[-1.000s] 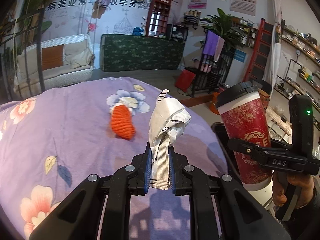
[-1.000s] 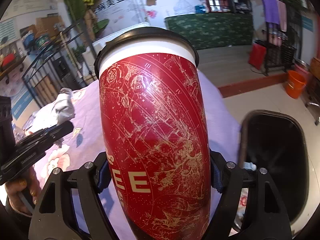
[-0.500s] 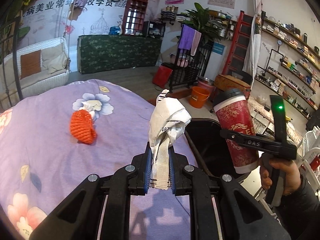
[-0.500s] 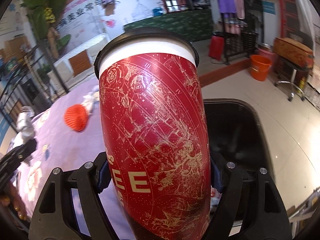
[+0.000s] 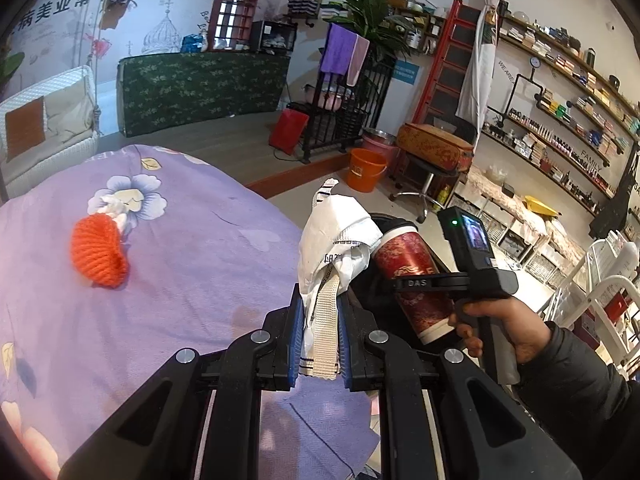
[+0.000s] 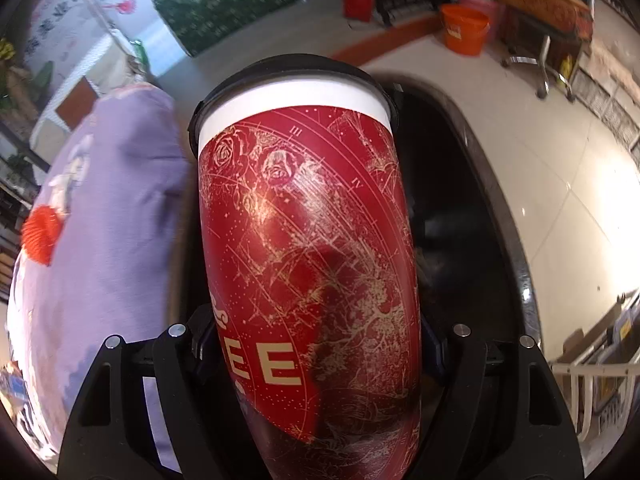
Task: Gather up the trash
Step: 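Carry the red cup and the white paper over the black bin, then open the right gripper to drop the red cup into the bin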
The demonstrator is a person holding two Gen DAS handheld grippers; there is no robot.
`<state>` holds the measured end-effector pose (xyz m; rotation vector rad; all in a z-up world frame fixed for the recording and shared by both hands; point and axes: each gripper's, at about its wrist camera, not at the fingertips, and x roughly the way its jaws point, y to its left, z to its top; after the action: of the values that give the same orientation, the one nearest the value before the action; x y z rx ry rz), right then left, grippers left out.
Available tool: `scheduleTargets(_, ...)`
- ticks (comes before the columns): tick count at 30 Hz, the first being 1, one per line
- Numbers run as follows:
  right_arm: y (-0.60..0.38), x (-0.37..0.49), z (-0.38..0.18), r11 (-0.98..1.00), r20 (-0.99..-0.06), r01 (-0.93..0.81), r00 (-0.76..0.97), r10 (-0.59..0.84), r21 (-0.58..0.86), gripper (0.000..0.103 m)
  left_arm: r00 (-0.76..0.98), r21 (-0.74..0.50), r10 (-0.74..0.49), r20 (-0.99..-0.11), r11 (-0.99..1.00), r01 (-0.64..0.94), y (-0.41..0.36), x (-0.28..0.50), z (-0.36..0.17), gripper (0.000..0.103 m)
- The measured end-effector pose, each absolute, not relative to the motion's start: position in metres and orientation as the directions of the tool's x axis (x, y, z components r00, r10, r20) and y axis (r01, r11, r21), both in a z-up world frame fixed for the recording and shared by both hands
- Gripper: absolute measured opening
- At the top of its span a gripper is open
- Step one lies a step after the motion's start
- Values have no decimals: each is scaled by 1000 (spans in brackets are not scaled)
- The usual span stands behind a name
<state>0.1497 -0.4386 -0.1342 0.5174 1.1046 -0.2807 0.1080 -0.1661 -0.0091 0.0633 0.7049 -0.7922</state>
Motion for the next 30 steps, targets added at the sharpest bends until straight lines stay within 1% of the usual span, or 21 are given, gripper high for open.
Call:
scheduleTargets(5, -447, 156, -145, 827, -917, 496, 395, 55, 263, 77, 460, -203, -633, -623, 698, 686, -178, 105, -15, 15)
scheduleTargets(11, -447, 145, -154, 810, -910, 504, 407, 83, 299, 77, 431, -209, -638, -638, 683, 700, -189, 104, -18, 15)
scheduleTargets(16, -439, 136, -149, 810, -900, 496, 428, 86, 314, 77, 418, -206, -642, -643, 671, 712, -196, 105, -18, 15)
scheduleTargets(18, -440, 136, -147, 812, -901, 500, 429, 69, 300, 81, 413, -211, -645, -643, 668, 714, -198, 106, -19, 15)
scheduleTargets(25, -438, 131, -131, 796, -879, 510, 473, 56, 326, 81, 386, -201, -649, -655, 643, 740, -217, 107, -21, 15)
scheduleTargets(30, -437, 112, -109, 793, -858, 534, 513, -28, 293, 81, 302, -224, -654, -693, 594, 773, -253, 109, -31, 15)
